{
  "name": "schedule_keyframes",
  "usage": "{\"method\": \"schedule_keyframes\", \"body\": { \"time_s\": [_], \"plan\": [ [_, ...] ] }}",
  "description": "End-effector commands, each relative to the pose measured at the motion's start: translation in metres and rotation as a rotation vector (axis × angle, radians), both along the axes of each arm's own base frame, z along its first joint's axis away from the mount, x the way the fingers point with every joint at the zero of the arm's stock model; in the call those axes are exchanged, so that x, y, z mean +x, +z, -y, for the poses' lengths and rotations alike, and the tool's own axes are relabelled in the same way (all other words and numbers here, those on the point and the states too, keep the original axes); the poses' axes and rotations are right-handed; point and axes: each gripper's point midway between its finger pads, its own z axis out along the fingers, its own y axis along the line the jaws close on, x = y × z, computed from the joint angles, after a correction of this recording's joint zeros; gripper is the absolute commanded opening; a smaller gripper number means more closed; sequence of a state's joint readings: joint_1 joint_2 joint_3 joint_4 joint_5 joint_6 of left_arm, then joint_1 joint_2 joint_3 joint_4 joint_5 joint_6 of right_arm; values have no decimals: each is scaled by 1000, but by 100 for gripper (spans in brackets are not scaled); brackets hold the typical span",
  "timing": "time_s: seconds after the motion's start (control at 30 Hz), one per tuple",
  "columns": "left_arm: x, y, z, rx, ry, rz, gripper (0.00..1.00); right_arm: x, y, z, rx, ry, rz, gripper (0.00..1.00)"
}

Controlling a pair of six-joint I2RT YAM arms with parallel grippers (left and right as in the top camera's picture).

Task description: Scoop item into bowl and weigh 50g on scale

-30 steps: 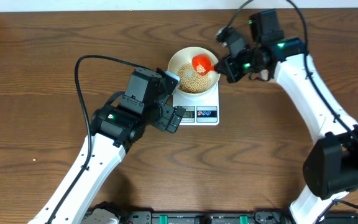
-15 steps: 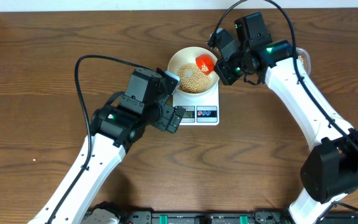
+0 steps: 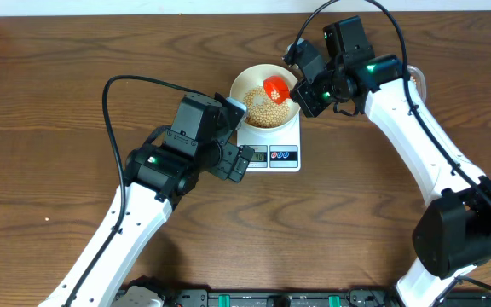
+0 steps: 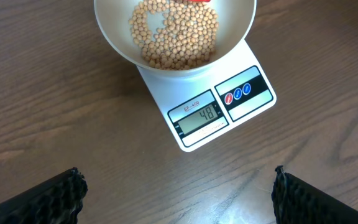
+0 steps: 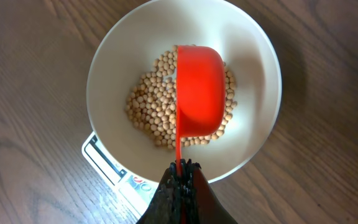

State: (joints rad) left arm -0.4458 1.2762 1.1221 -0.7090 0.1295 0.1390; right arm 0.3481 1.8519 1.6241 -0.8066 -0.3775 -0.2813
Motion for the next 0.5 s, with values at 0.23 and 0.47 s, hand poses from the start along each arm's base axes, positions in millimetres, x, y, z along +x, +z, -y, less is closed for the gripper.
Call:
{"method": "schedule_keyframes", "body": {
  "time_s": [0.23,0.47],
  "plan": [
    [-1,-1,-1,2,-8,-1,97,-4,14,-5,21,25,31,1],
    [-1,-1,-1,2,-8,-1,98,-3,14,-4,2,18,42,1]
  ]
}}
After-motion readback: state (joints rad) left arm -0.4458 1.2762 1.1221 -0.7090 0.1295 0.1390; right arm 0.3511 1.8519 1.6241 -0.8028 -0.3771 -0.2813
